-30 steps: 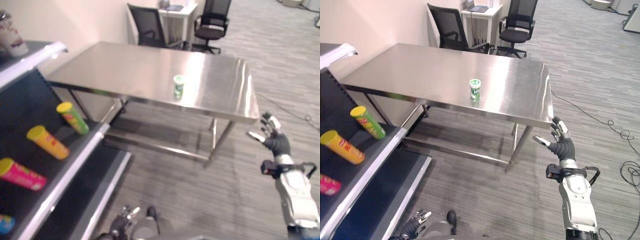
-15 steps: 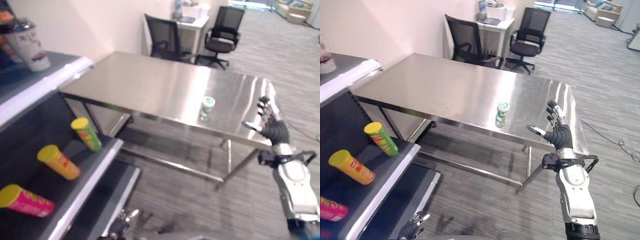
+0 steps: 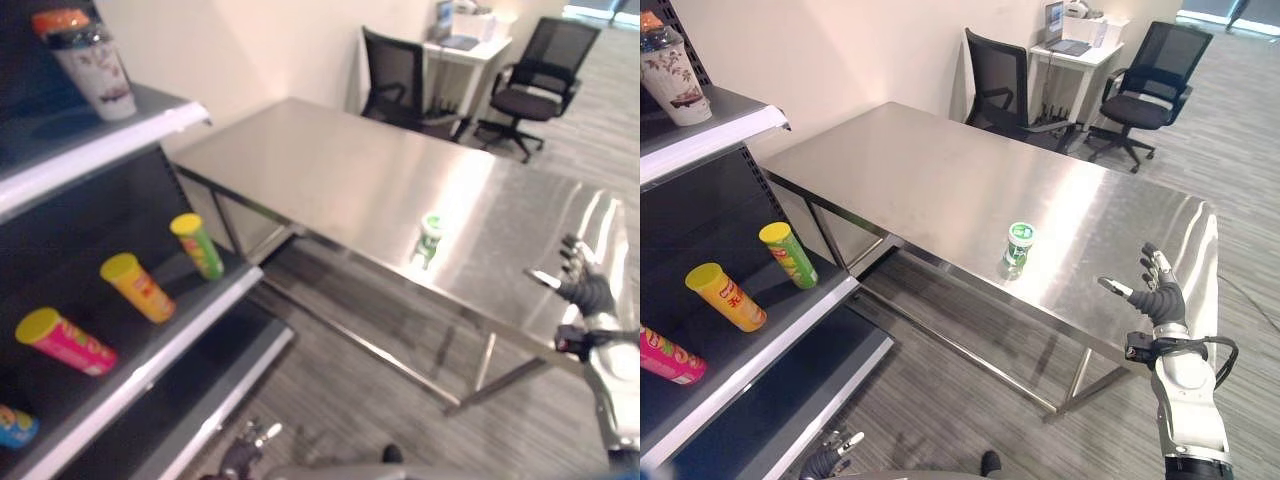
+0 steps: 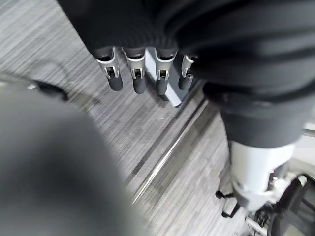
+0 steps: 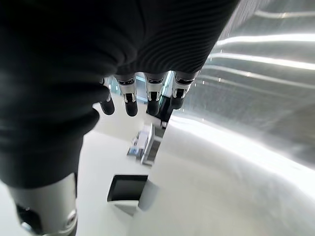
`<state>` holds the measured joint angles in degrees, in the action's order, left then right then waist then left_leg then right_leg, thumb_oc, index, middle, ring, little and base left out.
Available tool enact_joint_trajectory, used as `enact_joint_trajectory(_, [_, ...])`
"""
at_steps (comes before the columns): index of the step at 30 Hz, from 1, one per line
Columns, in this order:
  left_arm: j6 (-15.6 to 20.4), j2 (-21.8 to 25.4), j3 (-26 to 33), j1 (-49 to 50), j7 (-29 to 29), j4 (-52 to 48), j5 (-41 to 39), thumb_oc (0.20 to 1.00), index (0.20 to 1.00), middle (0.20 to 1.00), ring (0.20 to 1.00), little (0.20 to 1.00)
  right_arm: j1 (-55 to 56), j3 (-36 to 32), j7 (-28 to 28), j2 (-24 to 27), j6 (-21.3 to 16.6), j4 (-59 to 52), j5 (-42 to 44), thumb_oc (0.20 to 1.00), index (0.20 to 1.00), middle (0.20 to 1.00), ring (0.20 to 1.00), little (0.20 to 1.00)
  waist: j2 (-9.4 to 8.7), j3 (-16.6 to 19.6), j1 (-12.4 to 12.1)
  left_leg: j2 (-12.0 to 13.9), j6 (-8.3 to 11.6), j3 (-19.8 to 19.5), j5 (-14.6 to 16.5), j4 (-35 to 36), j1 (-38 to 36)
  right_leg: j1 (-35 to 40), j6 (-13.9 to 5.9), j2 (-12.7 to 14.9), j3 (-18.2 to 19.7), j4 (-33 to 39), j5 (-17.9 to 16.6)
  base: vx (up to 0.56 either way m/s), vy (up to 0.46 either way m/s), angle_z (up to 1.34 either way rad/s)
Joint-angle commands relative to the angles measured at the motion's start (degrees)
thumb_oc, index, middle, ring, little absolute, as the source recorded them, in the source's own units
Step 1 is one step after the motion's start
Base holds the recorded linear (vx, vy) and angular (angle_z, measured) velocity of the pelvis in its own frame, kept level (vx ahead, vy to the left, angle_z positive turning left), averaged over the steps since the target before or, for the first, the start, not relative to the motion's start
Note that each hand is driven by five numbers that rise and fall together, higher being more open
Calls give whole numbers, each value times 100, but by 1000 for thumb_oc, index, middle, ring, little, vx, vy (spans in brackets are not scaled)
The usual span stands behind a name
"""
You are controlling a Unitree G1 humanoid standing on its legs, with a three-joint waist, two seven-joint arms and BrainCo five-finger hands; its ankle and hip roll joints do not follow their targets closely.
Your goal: Put the goods on the table back onto the shelves and tidy them up.
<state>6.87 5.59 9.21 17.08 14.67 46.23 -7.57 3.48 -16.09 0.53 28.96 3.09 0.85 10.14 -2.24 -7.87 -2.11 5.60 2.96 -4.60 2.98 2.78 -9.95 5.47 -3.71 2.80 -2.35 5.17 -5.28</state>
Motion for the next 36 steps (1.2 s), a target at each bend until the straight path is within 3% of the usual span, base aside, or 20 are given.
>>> enact_joint_trajectory(1, [168,158,-108,-187,-10,-156,36,1000,1000,1000,1000,1000,-476,-87,174,450,-325,67,150,1000,1000,1000,1000,1000,-91,287,-131,-102,-122,667,-530,222,45,-180,177,252,-174,-17,-82,30,-83,15])
enact_joint_trajectory(16, [182,202,-3,-5,-14,-159,39,1000,1000,1000,1000,1000,-984,916,454,708,-100,-25,57,1000,1000,1000,1000,1000,-170,261,-389,66,-91,706,-513,222,227,-164,141,192,-267,-17,30,17,-51,7])
enact_joint_trajectory(24, [156,245,80,0,1,-169,5,1000,1000,1000,1000,1000,-1475,1466,476,1068,-58,706,-367,1000,1000,1000,1000,1000,-165,202,-579,52,-90,700,-446,222,326,-151,140,233,-346,-17,84,2,-4,3])
enact_joint_trajectory(36, [171,329,93,60,25,-104,42,1000,1000,1000,1000,1000,-2052,1740,385,1107,-39,1082,-409,1000,1000,1000,1000,1000,-140,133,-696,59,-86,695,-431,222,372,-133,131,255,-394,-17,104,4,3,2])
